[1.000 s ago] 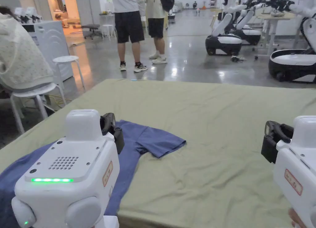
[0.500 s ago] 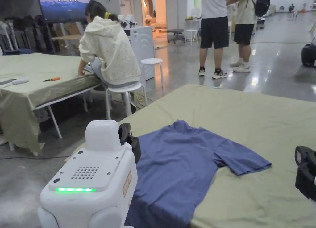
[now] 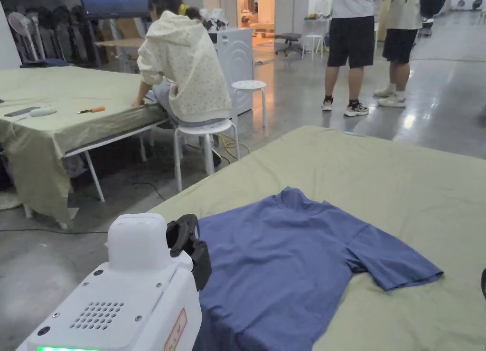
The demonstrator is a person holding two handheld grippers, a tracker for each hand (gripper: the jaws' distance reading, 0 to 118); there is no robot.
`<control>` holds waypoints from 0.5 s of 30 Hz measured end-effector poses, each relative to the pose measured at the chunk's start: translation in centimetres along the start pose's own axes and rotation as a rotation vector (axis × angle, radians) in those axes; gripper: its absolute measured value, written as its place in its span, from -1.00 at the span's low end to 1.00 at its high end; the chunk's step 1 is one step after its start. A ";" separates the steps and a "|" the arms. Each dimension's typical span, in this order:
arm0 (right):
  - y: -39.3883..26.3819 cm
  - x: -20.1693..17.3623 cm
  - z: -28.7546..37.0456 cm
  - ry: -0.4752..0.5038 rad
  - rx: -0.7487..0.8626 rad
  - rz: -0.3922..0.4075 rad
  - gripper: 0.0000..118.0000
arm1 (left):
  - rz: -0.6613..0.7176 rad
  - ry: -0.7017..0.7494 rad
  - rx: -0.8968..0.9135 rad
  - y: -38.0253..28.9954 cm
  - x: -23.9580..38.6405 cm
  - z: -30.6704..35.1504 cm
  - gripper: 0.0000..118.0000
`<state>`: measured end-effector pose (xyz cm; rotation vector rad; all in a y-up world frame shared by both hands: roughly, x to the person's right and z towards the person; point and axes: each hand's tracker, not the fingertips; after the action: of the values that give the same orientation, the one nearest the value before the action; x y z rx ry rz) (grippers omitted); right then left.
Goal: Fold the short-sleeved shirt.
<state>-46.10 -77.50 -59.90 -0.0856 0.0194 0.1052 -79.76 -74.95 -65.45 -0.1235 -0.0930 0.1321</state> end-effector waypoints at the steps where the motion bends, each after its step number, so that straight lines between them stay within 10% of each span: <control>1: -0.1 0.7 -0.4 -0.004 -0.011 -0.013 -0.98 | -0.018 -0.028 -0.019 0.2 0.6 -0.9 -1.00; 15: -1.7 8.2 -9.0 -0.115 -0.142 0.019 -0.98 | -0.165 -0.287 -0.629 -5.1 8.6 -37.1 -1.00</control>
<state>-37.93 -79.10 -68.93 -0.2213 -0.1027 0.1308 -66.91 -83.12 -100.77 -0.7232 -0.4298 -0.0493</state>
